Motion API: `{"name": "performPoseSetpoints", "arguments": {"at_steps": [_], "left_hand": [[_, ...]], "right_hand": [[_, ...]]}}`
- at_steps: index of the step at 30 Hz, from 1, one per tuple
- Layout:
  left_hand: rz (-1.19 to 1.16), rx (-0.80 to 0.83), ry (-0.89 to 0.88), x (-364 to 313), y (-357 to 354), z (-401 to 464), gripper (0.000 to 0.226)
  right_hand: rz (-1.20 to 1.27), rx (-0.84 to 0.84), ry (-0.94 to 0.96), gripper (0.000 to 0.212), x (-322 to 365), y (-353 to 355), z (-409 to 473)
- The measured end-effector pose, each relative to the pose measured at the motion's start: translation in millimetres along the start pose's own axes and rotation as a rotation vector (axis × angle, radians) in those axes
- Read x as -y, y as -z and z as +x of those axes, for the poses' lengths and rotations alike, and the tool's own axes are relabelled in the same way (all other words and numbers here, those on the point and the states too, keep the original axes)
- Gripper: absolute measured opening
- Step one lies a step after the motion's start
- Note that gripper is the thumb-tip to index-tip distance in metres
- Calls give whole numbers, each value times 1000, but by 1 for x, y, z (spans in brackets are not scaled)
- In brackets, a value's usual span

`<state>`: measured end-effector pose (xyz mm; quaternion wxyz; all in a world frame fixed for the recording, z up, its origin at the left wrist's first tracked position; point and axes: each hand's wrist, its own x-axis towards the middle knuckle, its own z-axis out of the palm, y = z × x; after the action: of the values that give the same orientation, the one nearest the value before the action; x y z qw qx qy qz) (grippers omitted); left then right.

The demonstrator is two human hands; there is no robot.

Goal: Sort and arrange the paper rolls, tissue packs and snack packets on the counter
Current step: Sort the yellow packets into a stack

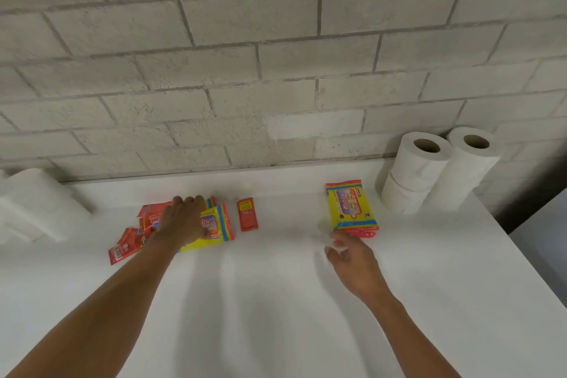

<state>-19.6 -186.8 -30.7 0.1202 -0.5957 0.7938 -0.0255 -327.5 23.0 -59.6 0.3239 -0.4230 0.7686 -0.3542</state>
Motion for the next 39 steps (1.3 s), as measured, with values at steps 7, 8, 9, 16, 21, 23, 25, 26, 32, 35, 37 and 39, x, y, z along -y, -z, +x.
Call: {"name": "performPoseSetpoints", "arguments": {"at_steps": [7,8,9,16,21,23,25,26,32,35,37,39], "left_hand": [[-427,-73,34,-10,15,-43,31],[-542,-75,33,-11,16,-50,29],[-650,-78,36,-15,18,-58,26],[-1386,77,31,-67,38,-115,14],[-1628,124,71,-104,32,-130,19],[-1660,147,77,-116,29,-132,19],[-1664,172,89,-125,24,-131,20],[-1661,188,96,-128,22,-130,21],[-1654,283,114,-142,13,-126,39],[-1634,314,122,-147,7,-124,46],[-1592,312,131,-148,4,-123,48],[-1575,307,145,-147,1,-123,48]], "right_hand": [[142,154,4,24,5,-27,-13],[167,174,-1,24,7,-30,-15],[208,200,-14,24,9,-32,-17],[605,437,-166,24,33,-34,-33],[692,511,-174,26,28,-34,-33],[726,483,-190,27,23,-34,-30],[740,447,-210,26,17,-33,-27],[746,431,-219,26,14,-32,-26],[778,354,-247,25,8,-29,-18],[786,308,-254,25,8,-25,-13],[792,282,-258,26,7,-22,-8],[801,257,-262,26,8,-18,-2]]}}
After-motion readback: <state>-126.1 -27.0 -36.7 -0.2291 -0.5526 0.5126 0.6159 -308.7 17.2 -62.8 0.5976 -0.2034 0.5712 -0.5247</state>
